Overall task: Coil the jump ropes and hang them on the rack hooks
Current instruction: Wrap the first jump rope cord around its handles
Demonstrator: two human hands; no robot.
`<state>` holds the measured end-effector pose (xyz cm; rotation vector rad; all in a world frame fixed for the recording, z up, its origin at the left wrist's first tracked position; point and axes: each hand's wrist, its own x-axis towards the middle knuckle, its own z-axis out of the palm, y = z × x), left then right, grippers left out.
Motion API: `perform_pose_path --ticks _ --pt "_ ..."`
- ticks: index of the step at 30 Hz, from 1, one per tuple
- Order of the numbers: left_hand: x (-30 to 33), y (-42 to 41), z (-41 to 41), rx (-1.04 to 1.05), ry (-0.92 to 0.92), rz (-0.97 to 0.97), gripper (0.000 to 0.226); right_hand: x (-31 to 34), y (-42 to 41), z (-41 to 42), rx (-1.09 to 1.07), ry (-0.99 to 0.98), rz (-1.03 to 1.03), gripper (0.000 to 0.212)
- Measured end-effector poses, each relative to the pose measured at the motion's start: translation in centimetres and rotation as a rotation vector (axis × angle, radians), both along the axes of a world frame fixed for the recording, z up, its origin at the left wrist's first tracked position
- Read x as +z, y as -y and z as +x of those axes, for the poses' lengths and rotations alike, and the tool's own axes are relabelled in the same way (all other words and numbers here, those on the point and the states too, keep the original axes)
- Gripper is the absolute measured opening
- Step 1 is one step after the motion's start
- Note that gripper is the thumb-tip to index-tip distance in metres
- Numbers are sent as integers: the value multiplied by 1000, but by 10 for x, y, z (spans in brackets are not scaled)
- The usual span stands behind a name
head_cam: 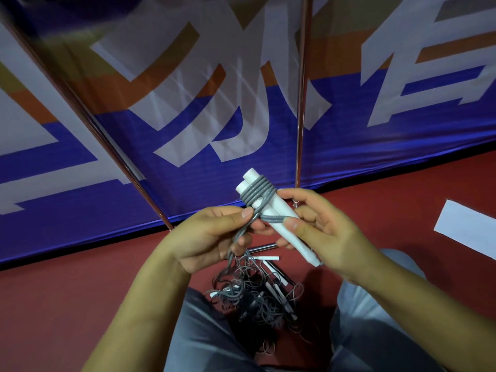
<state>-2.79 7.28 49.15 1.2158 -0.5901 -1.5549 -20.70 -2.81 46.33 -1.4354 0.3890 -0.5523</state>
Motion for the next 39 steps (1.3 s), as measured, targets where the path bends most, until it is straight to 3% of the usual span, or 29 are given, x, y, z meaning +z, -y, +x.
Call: perform_pose_path --ticks 2,3,6,9,11,14,18,21,24,27,29,32,35,37,39 --pt "5 1 -4 61 8 3 27 1 1 1 -14 10 18 34" --pt "9 1 -8 113 95 2 21 2 1 1 -26 16 32 33" --pt "21 -4 -20 225 738 -76 5 6 0 2 -58 24 82 34" --pt "20 -11 -22 307 1376 -275 7 10 -3 2 -60 30 104 35" --pt "11 -11 -20 377 1600 -455 3 11 -6 5 -69 41 114 34" --pt "-7 -8 -22 464 1769 -618 9 11 -10 10 -87 61 143 34" --pt "-18 -4 -28 595 1739 -636 13 12 -12 16 -116 72 174 31" --pt "-16 0 -29 521 1464 -600 22 17 -5 16 -154 102 210 30" --pt "-3 0 -23 339 1169 -439 28 20 4 12 -173 105 212 33" --pt "5 -4 -13 133 1250 -299 24 21 13 9 -204 106 192 35" --pt "10 -5 -10 60 1278 -181 7 19 16 9 -219 99 164 32" --pt "9 2 -5 64 1230 94 57 21 19 13 -258 88 112 32" --pt "-18 14 1 -54 1324 328 62 33 29 11 -308 109 11 35" --pt "-40 19 5 -28 1388 326 59 43 35 8 -282 104 -75 35" --pt "-57 20 12 181 1345 235 58 49 41 5 -270 101 -125 35"
